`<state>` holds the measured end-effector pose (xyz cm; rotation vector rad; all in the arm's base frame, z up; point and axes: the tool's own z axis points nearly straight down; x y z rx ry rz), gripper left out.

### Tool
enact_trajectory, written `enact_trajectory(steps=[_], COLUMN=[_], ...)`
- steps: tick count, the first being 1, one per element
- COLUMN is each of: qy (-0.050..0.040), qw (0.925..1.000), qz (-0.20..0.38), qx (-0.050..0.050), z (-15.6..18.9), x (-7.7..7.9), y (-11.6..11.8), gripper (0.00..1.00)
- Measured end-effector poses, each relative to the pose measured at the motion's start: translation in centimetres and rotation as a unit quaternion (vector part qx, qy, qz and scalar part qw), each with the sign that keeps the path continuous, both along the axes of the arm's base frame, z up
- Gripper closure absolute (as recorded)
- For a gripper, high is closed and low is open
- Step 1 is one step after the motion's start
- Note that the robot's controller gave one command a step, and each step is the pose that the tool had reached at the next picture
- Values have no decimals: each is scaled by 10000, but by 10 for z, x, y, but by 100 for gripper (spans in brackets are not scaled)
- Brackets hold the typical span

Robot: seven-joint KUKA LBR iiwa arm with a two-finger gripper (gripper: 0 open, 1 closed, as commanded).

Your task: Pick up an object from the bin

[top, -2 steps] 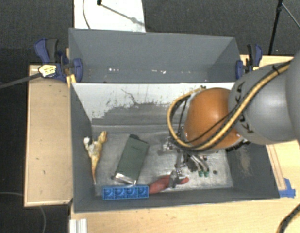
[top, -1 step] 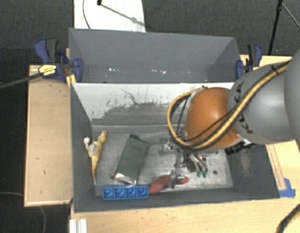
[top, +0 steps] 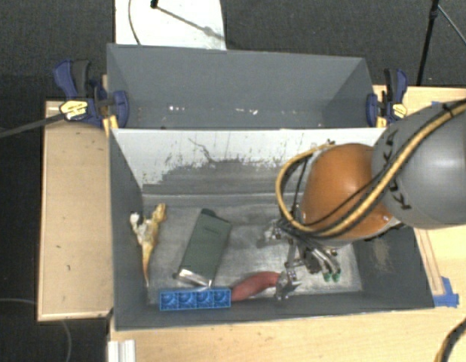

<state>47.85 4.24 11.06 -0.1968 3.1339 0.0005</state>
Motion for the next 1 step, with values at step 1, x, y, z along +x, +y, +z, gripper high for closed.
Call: enact_trajectory(steps=[1], qy=[-53], qw=[10000], qz=[-56], qx=[9], z=[-39], x=[5], y=[1], gripper=[0])
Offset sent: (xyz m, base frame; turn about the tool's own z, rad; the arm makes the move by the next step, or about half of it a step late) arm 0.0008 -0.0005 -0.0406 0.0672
